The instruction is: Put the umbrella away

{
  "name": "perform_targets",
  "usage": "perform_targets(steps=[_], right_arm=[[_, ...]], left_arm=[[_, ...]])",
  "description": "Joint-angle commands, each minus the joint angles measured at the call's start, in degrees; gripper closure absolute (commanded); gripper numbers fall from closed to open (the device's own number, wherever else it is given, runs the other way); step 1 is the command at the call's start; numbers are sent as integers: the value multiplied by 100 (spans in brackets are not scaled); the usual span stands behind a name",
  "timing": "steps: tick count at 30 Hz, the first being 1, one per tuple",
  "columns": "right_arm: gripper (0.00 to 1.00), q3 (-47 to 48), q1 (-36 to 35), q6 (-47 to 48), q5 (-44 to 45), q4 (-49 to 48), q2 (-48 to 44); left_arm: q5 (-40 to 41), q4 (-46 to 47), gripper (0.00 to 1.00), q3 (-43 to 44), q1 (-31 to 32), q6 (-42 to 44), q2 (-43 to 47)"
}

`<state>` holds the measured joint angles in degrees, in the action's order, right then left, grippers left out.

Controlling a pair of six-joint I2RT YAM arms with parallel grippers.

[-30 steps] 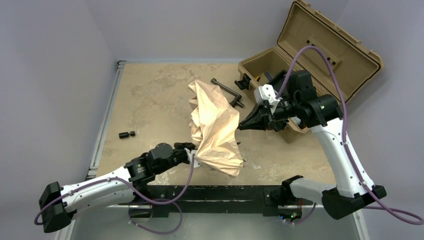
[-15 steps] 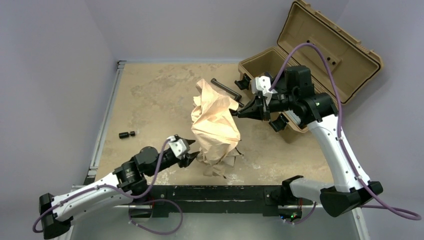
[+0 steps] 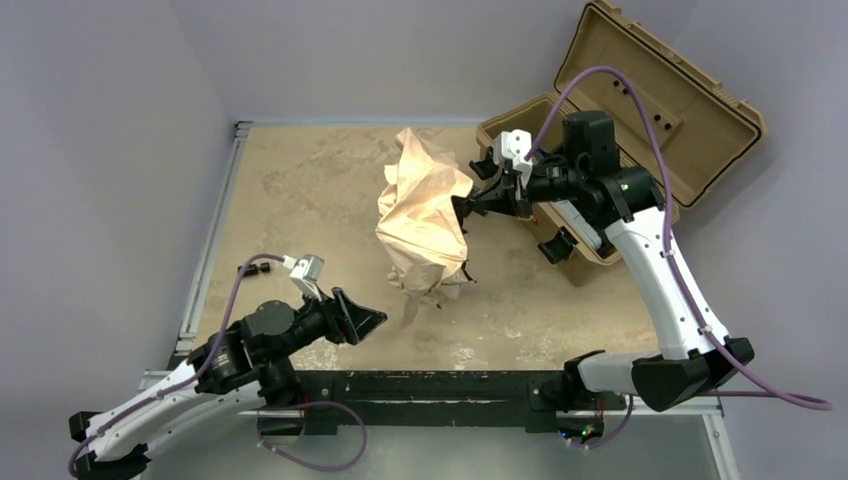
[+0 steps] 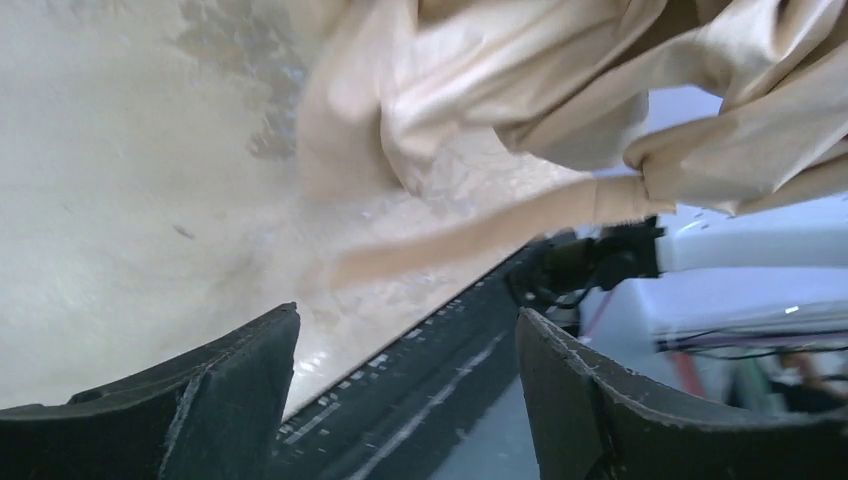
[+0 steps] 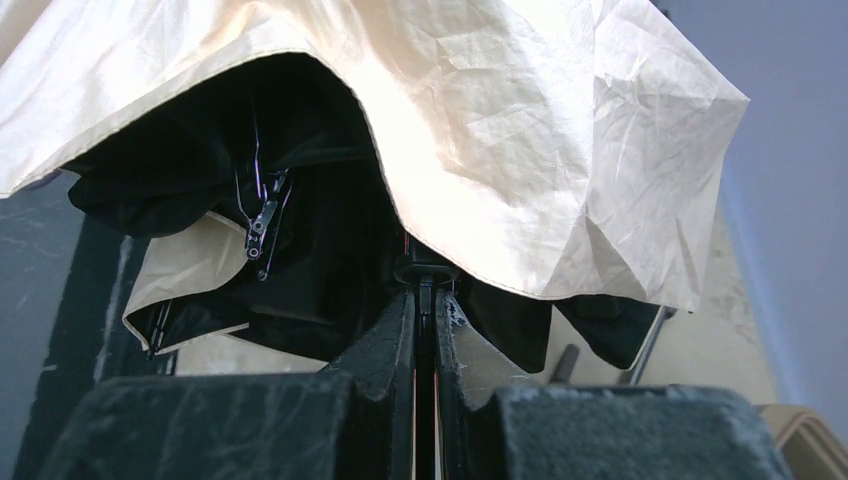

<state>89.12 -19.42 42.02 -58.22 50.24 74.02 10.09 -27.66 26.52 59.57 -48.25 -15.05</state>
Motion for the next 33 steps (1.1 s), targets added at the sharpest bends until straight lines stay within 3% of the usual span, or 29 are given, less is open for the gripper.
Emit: perform_targets(steps=[1, 7, 9, 11, 22, 33], right_arm=[[100, 670, 27, 35, -199, -882, 40], [100, 723, 26, -197, -375, -1462, 133], [100, 559, 27, -329, -453, -1733, 43], [100, 368, 26, -433, -507, -2014, -81], [100, -147, 27, -633, -550, -2546, -264], [100, -369, 26, -680, -549, -2864, -247]], left_arm=[[-82, -238, 22, -98, -33, -2151, 298], [179, 272, 17, -736, -33, -4110, 642], [336, 490, 4, -918, -33, -4655, 612], [486, 606, 0, -996, -33, -5073, 471], [313, 995, 1, -983, 3, -6996, -647], [679, -97, 1, -705, 90, -7854, -274]])
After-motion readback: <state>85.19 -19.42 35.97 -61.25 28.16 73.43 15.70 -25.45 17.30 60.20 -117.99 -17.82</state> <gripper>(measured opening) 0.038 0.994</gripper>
